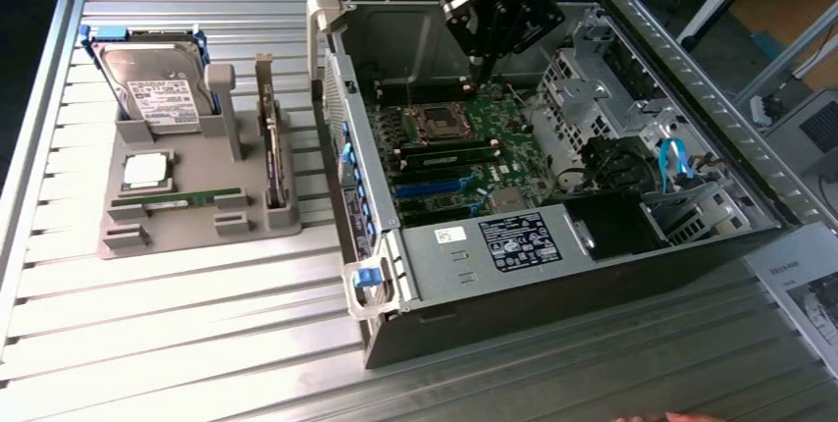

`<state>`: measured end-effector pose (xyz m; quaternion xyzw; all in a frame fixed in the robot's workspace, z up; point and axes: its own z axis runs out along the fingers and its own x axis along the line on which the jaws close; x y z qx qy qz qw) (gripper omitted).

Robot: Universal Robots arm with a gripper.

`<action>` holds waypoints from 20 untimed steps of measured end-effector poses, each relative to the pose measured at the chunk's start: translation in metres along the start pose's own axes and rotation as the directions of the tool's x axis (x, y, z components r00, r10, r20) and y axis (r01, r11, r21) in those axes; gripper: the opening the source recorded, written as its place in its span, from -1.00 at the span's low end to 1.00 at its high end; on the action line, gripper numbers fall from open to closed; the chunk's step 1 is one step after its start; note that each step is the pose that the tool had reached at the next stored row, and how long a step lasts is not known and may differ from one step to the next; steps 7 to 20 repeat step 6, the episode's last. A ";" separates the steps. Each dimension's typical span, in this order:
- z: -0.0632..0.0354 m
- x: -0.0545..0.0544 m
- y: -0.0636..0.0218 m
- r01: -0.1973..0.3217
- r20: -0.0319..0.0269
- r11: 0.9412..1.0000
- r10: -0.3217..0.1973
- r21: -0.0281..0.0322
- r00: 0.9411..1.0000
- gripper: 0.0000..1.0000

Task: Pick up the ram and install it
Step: 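Press down the ram until it locks into place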

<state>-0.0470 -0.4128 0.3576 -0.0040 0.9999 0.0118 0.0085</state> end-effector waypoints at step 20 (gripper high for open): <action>0.0000 0.000 0.0000 0.000 -0.001 1.000 0.000 0.000 1.000 -0.80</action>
